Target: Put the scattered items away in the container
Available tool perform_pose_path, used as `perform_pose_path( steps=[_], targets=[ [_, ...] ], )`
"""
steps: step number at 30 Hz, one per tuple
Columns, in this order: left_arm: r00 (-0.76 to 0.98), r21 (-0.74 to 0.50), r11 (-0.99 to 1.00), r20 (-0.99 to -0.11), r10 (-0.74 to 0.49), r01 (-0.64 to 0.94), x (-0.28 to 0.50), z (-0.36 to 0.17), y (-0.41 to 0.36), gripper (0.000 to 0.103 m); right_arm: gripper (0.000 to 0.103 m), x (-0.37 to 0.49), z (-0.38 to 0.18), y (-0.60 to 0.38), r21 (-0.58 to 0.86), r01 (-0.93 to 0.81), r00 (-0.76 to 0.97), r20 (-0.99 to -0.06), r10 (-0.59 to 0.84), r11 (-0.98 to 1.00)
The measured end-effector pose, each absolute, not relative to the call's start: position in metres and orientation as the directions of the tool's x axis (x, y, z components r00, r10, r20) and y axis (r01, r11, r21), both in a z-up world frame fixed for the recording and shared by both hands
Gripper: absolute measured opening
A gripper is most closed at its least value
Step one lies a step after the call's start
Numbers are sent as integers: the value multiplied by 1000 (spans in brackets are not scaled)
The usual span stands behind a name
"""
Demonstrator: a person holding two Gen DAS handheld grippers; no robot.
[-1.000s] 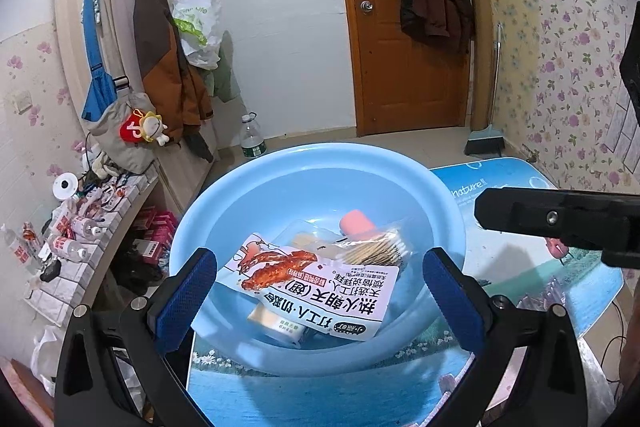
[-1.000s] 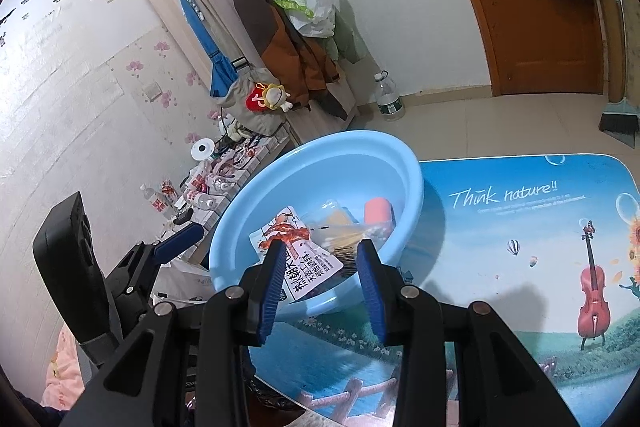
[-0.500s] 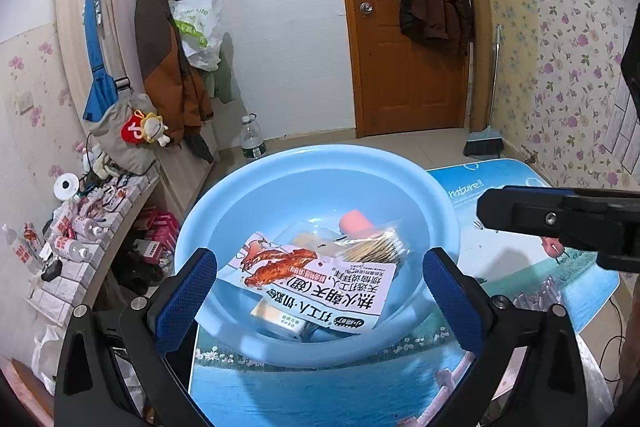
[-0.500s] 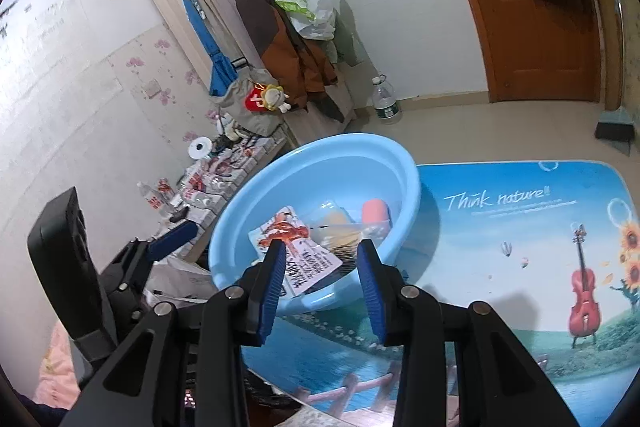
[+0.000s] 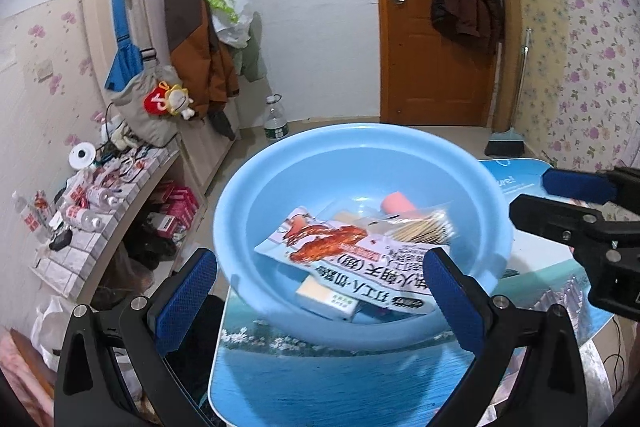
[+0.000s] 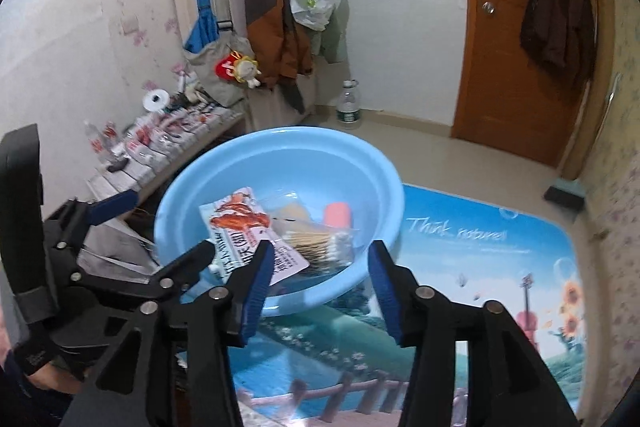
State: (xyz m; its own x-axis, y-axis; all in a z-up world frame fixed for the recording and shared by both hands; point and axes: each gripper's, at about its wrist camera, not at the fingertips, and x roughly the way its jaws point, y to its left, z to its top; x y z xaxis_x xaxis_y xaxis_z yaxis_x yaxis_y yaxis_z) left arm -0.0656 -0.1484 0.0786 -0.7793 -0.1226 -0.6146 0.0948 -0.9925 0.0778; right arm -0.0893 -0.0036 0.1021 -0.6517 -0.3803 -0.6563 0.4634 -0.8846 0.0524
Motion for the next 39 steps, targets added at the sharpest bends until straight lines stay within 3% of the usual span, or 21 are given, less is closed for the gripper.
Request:
perform_pose_path(
  steps=[6,13,20,24,39],
  targets=[
    [-774,72,-991,-618,-136,116,-66,80,-155,103,72,-95,111,-24,-39,419,-690,-663,-290,-907],
    [-762,66,-989,-631,-147,136,-66,90,-166,103,72,-105,125,-45,-36,408,-668,-692,-272,-912],
    [-726,-33,-980,-676,-123,196,-67,102,-188,103,73,-99,134,-65,-71,402,-679,-692,-245,-913],
    [-728,-45,-978,-674,-122,204,-63,107,-189,103,85,-95,139,-62,-60,338,-696,-687,-207,-939],
    [-717,-23,-978,-684,-134,205,-59,110,-177,103,85,-79,145,-53,-13,333,-692,-682,-235,-943]
  ],
)
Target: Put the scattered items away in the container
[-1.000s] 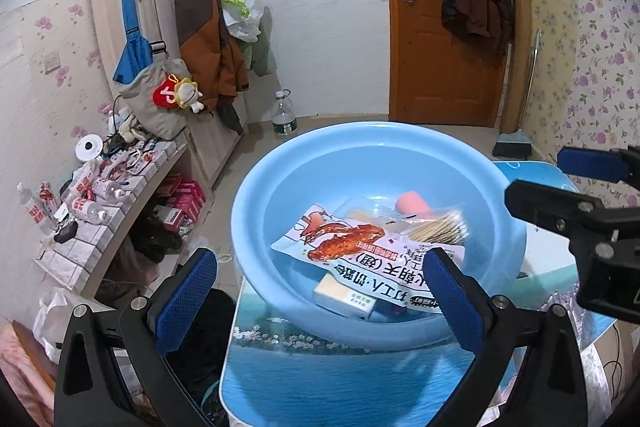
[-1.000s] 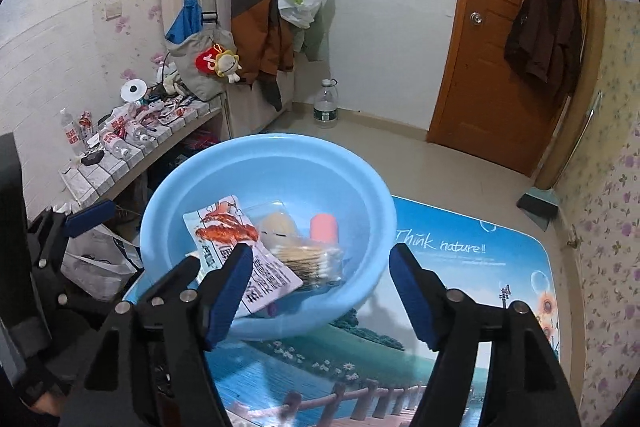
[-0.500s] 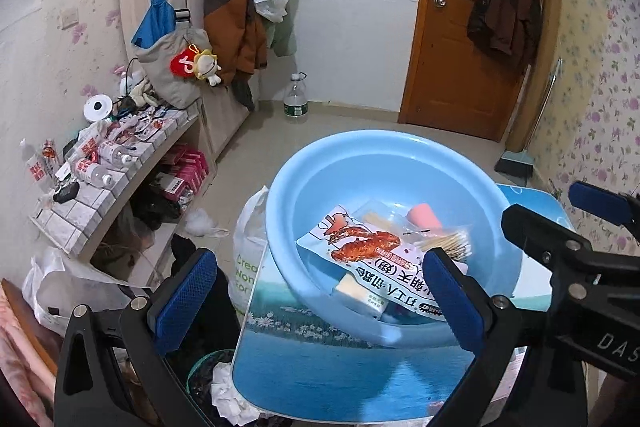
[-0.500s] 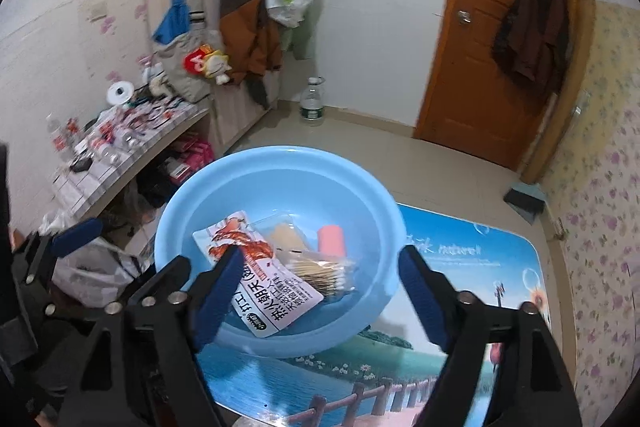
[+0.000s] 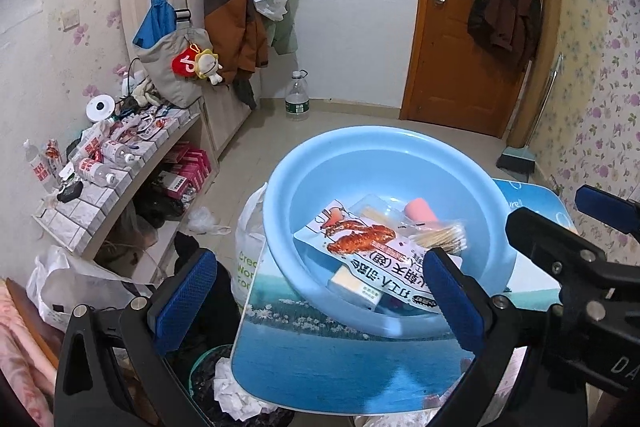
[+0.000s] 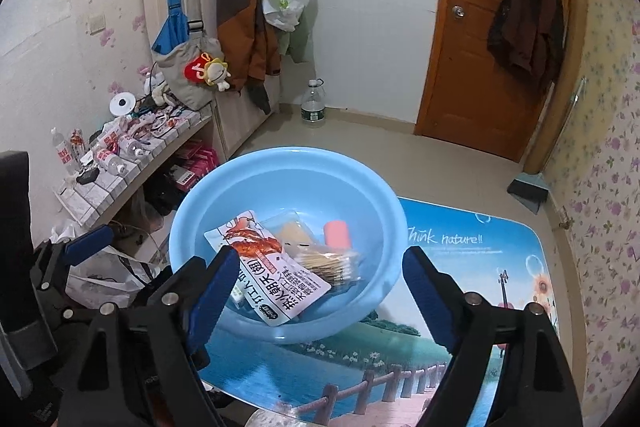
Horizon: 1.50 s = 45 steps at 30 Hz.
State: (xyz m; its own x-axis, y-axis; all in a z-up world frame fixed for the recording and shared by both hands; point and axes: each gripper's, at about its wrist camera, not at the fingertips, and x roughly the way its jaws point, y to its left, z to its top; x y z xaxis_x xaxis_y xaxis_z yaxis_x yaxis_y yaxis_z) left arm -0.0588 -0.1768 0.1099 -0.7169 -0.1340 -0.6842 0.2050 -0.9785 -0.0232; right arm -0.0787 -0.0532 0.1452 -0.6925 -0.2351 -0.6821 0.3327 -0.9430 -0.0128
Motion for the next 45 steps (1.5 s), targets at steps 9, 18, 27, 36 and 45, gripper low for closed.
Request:
perform_pose_path(
  steps=[9,18,27,36,45],
  targets=[
    [-718,-12,-984,-685,-123,180,-56,105,-160,103,85,-81,139,-36,20,300,-690,-686,-232,-954],
    [-719,-8,-985,-685,-118,170,-57,104,-154,103,85,-84,128,-21,27,270,-687,-695,-212,-962],
    [-714,-6,-986,-690,-118,168,-56,102,-152,103,85,-80,124,-18,-6,263,-704,-685,-188,-965],
    [-701,-7,-986,-705,-112,164,-55,94,-140,103,85,-78,117,-4,-5,229,-705,-691,-162,-973],
    [-698,3,-991,-710,-94,131,-56,90,-115,103,85,-74,111,15,-10,201,-706,-694,-138,-980]
  ],
)
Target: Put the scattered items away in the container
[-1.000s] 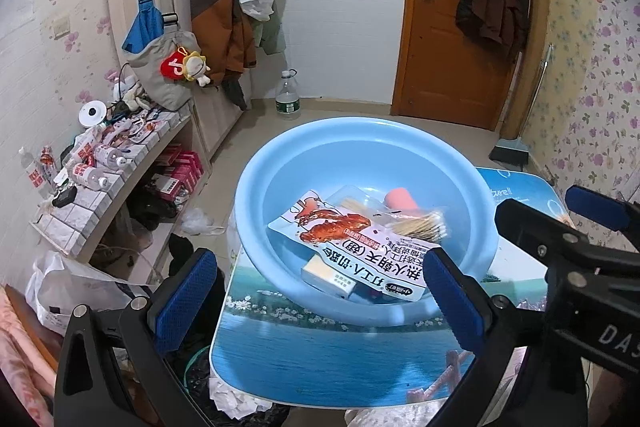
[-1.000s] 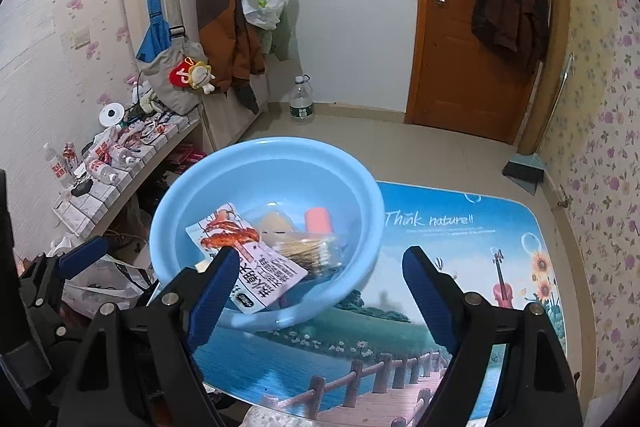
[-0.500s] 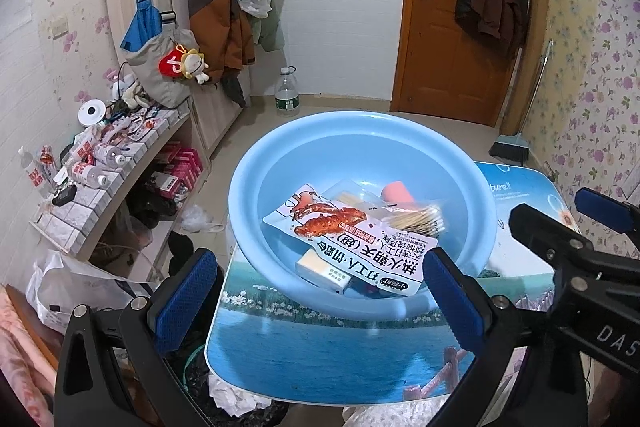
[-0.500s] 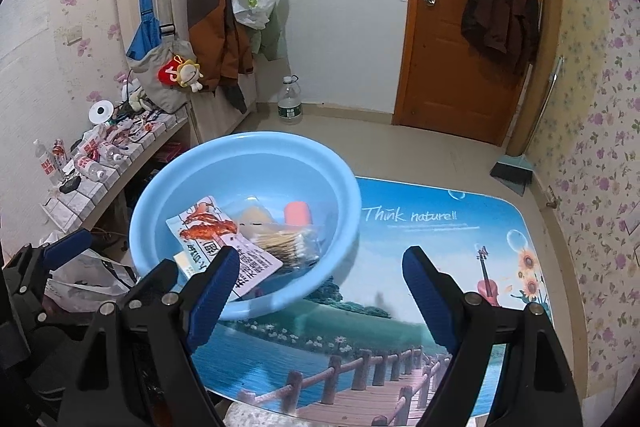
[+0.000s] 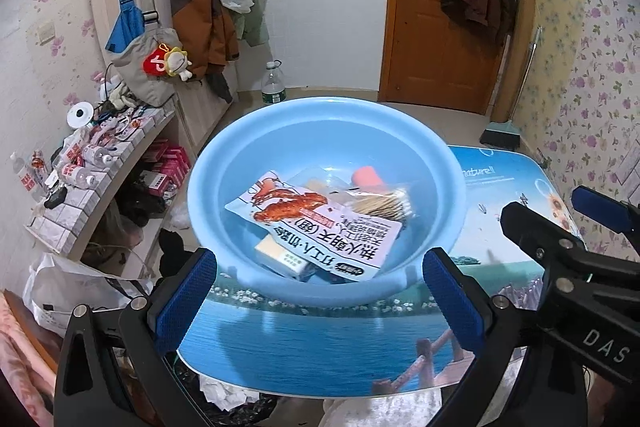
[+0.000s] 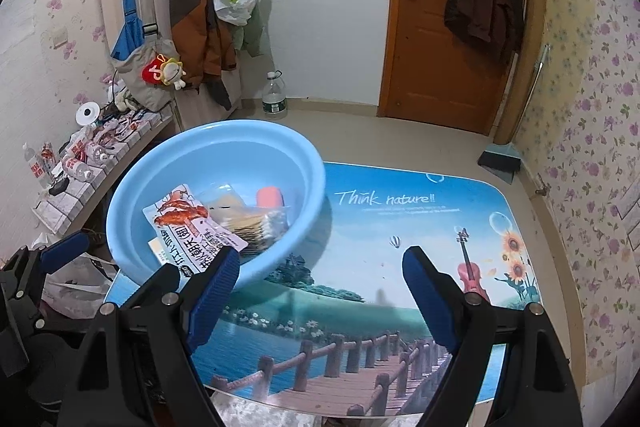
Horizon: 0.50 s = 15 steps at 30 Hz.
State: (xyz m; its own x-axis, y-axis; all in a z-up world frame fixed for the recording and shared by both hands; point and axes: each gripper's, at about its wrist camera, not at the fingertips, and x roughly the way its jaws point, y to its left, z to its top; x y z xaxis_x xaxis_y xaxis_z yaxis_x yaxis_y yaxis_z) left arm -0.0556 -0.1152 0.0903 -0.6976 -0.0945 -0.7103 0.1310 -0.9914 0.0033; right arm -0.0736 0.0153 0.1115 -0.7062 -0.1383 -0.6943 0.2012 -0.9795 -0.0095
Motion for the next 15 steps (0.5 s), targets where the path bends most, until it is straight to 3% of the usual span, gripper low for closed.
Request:
perform_pose_path(
  steps=[15],
  targets=[
    [-696,24,-992,-710,-107,128,-55,95,-91,103,85,-68,116,48,23,162,-720,-681,-134,-987]
  ],
)
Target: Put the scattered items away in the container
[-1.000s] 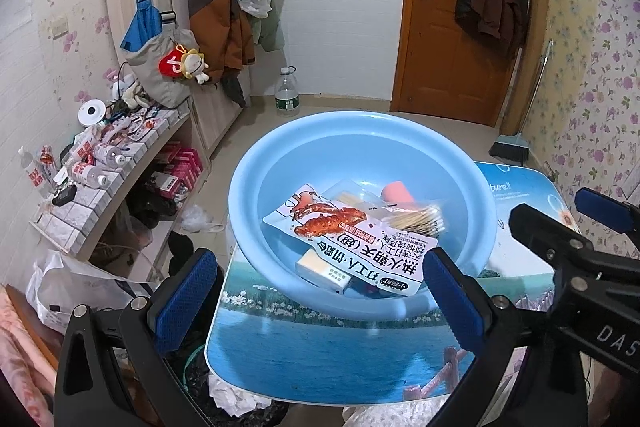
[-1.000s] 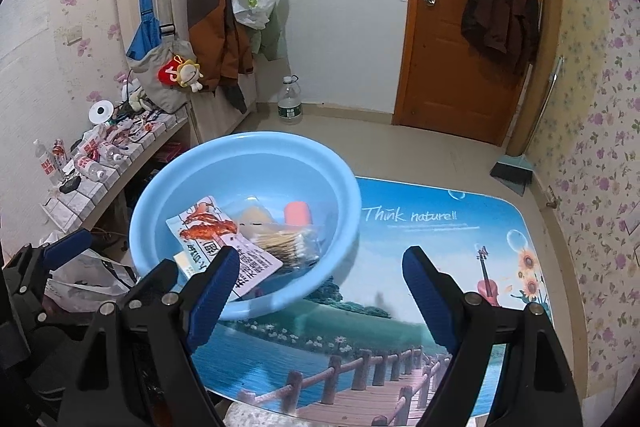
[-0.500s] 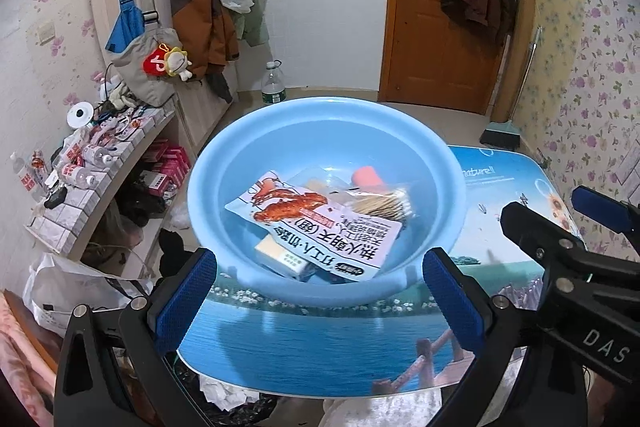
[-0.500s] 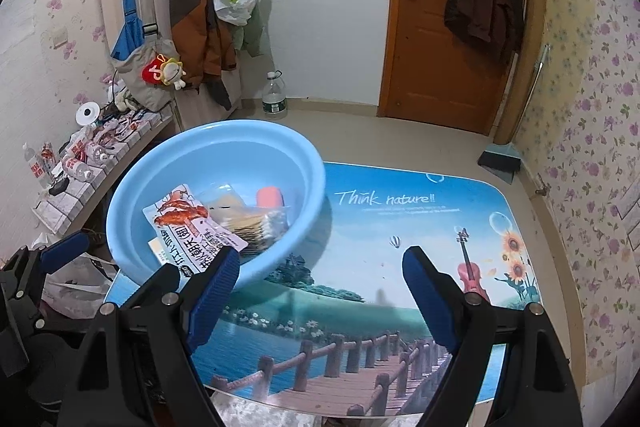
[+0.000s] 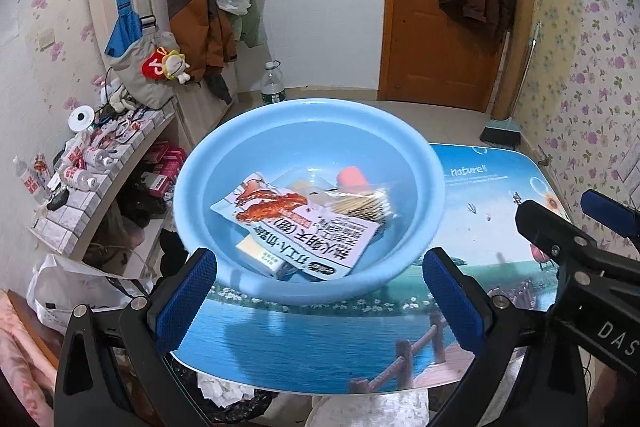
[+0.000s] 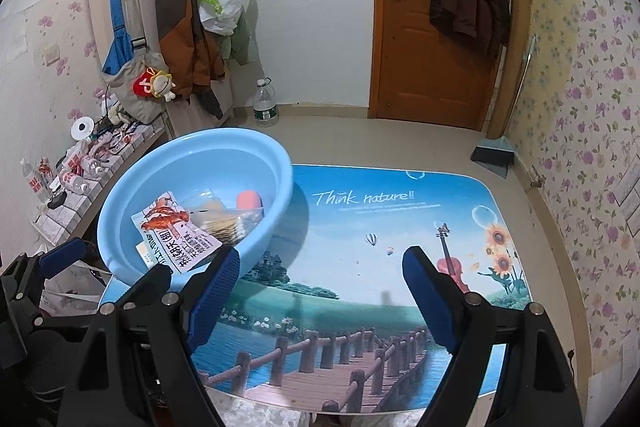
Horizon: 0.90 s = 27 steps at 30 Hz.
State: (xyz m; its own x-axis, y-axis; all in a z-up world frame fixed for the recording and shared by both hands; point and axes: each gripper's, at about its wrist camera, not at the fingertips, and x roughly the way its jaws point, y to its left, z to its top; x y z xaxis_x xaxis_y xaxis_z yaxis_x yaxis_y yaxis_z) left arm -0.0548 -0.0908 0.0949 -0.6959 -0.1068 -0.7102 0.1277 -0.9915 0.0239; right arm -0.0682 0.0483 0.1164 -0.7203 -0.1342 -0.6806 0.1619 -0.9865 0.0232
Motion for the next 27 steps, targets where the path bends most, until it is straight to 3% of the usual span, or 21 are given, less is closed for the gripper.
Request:
perform_pose_path(
  steps=[27],
  targets=[
    [-704,72,-996,-705,-82,44,-51,105,-23,103,85,-47,120,123,85,54,-731,-676,-97,-995]
  ],
)
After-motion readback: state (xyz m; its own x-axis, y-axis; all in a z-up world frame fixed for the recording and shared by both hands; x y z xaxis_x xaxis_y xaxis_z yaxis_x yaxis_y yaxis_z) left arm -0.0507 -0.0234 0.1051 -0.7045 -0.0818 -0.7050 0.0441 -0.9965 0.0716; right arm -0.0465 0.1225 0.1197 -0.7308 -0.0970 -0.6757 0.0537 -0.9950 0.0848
